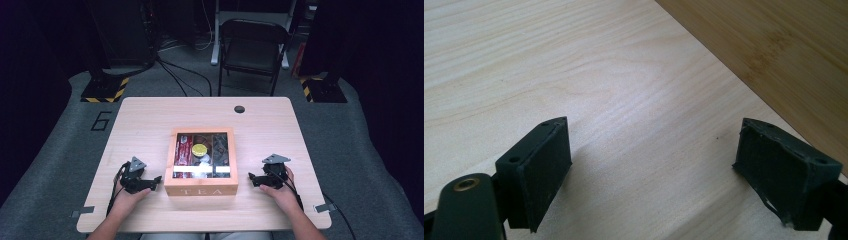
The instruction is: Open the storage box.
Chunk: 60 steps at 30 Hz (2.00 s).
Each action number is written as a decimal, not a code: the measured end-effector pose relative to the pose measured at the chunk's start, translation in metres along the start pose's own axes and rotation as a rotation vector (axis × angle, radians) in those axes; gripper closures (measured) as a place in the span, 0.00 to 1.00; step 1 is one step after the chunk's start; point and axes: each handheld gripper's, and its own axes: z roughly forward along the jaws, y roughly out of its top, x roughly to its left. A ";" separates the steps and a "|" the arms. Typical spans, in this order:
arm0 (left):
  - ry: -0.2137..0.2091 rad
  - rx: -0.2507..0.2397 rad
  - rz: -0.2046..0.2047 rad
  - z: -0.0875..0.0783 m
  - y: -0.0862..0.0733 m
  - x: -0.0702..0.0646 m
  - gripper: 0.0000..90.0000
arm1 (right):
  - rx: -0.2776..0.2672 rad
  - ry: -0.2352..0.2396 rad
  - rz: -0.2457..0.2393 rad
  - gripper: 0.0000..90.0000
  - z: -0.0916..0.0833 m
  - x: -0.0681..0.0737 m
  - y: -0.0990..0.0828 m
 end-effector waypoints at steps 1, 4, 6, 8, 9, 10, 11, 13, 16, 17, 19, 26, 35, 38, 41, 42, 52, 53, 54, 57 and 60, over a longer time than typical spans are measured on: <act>0.000 0.000 0.001 0.000 0.000 0.000 0.16 | 0.000 0.000 0.000 0.11 0.000 0.000 0.000; 0.001 0.000 -0.003 0.000 0.000 0.000 0.16 | -0.002 -0.003 0.002 0.11 0.000 0.000 0.000; 0.000 0.000 -0.003 0.000 0.000 0.000 0.16 | 0.002 -0.004 0.003 0.11 0.000 0.000 0.000; 0.001 0.000 0.001 0.000 0.000 0.000 0.16 | 0.003 -0.007 0.004 0.11 0.000 0.001 0.000; 0.001 0.000 0.001 0.000 0.000 0.000 0.16 | 0.002 -0.008 0.005 0.11 0.000 0.001 0.000; 0.001 0.000 0.001 0.000 0.000 0.000 0.16 | 0.001 -0.008 0.005 0.11 0.000 0.001 0.000; 0.001 0.000 0.001 0.000 0.000 0.000 0.16 | 0.001 -0.008 0.005 0.11 0.000 0.001 0.000; 0.001 0.000 0.001 0.000 0.000 0.000 0.16 | 0.001 -0.009 0.005 0.11 0.000 0.001 0.000; 0.003 0.000 -0.002 0.000 0.000 0.000 0.16 | -0.003 -0.006 -0.005 0.12 0.000 0.001 0.000; 0.003 -0.001 -0.004 0.000 0.000 0.000 0.16 | -0.006 -0.007 -0.004 0.12 0.000 0.001 0.000; 0.003 0.000 -0.004 0.000 0.000 0.000 0.16 | -0.008 -0.007 -0.002 0.13 0.000 0.001 0.000; 0.004 -0.001 -0.010 -0.001 0.000 0.000 0.18 | 0.008 -0.010 0.002 0.16 -0.002 0.002 0.000; -0.008 -0.015 -0.060 -0.005 0.000 0.005 0.29 | 0.030 -0.005 0.005 0.24 -0.005 0.002 0.003; -0.040 0.012 -0.084 -0.008 0.002 0.010 0.34 | 0.045 -0.017 -0.004 0.28 -0.007 0.003 0.005; -0.041 0.023 -0.088 -0.011 0.003 0.010 0.36 | 0.055 -0.022 -0.023 0.32 -0.010 0.005 0.007; -0.040 0.023 -0.082 -0.011 0.003 0.010 0.37 | 0.052 -0.023 -0.019 0.33 -0.011 0.006 0.007; -0.038 0.039 -0.066 -0.018 0.007 0.007 0.40 | 0.052 0.022 -0.018 0.36 -0.020 0.005 0.010; -0.042 0.041 -0.063 -0.019 0.007 0.007 0.40 | 0.046 0.025 -0.018 0.36 -0.021 0.005 0.011; -0.044 0.039 -0.062 -0.020 0.008 0.007 0.40 | 0.052 0.028 -0.014 0.36 -0.022 0.006 0.011; -0.048 0.037 -0.061 -0.023 0.008 0.007 0.41 | 0.048 0.034 -0.008 0.37 -0.023 0.007 0.011; -0.059 0.034 -0.066 -0.026 0.009 0.007 0.41 | 0.050 0.048 -0.010 0.37 -0.024 0.006 0.011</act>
